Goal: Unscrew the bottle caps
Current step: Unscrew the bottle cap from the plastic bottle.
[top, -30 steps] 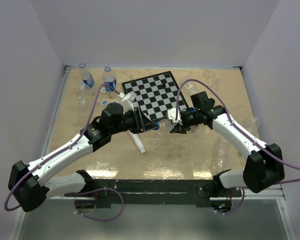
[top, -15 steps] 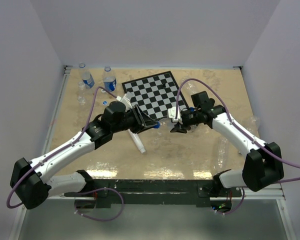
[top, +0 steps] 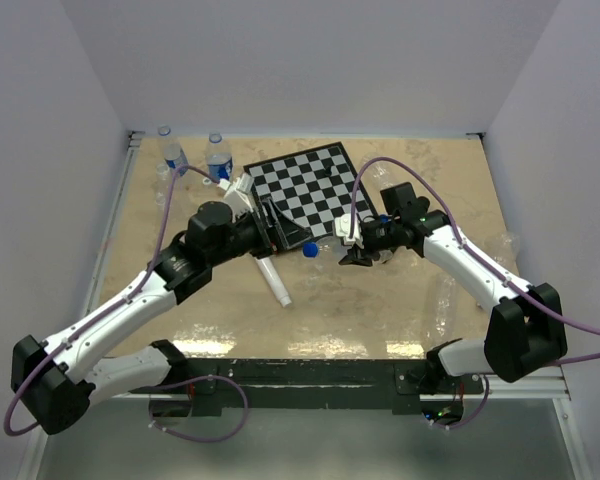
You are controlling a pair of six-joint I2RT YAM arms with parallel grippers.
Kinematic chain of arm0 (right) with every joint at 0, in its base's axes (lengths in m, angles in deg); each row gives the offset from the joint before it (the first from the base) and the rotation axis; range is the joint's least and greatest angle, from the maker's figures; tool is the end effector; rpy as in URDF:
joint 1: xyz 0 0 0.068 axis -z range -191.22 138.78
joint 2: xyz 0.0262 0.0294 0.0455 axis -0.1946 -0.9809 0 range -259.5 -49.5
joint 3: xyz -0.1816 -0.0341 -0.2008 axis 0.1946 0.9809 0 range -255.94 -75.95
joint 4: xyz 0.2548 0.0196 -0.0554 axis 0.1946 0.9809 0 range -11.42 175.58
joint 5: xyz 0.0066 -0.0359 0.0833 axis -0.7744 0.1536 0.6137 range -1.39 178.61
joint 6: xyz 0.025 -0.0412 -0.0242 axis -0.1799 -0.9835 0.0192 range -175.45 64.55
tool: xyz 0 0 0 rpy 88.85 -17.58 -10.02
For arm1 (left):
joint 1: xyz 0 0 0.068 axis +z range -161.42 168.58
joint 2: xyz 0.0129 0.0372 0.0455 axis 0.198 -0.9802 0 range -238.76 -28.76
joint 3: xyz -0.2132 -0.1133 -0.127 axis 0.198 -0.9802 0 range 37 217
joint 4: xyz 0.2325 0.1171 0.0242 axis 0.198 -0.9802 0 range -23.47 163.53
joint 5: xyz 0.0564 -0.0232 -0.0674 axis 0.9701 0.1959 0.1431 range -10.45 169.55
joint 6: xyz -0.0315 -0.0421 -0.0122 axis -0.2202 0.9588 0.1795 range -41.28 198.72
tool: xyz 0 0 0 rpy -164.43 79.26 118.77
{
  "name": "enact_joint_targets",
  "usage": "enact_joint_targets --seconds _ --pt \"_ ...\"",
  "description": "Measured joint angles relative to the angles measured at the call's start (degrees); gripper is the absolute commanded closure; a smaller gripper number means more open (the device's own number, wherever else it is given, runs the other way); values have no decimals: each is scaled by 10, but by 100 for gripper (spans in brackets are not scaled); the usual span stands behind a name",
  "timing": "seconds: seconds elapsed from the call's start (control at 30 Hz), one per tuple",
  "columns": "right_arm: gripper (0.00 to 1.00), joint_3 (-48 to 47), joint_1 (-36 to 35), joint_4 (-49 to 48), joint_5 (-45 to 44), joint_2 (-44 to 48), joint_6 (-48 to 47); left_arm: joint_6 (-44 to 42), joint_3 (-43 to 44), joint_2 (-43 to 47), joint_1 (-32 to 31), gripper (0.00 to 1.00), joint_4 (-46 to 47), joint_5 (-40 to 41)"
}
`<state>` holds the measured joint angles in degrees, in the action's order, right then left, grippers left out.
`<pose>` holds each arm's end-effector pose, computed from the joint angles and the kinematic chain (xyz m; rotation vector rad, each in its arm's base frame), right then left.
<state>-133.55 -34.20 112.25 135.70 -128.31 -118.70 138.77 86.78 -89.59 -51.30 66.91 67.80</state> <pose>0.2433 0.1315 0.2595 -1.7410 1.4115 0.6665 0.1848 -0.1640 0.3228 -0.2139 2.1118 -1.3247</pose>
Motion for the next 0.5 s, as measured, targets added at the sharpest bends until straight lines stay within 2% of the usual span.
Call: enact_joint_targets --seconds 0.1,0.23,0.4,0.5 --pt "98 0 0 0 0 0 0 -96 0 35 10 3 -1 5" --pt "98 0 0 0 0 0 -3 -311 -10 97 15 3 5 -4" --pt "98 0 0 3 2 -4 -14 -613 -80 183 14 5 44 -90" --pt "98 0 0 13 2 -14 -25 -764 -99 174 4 4 56 -145"
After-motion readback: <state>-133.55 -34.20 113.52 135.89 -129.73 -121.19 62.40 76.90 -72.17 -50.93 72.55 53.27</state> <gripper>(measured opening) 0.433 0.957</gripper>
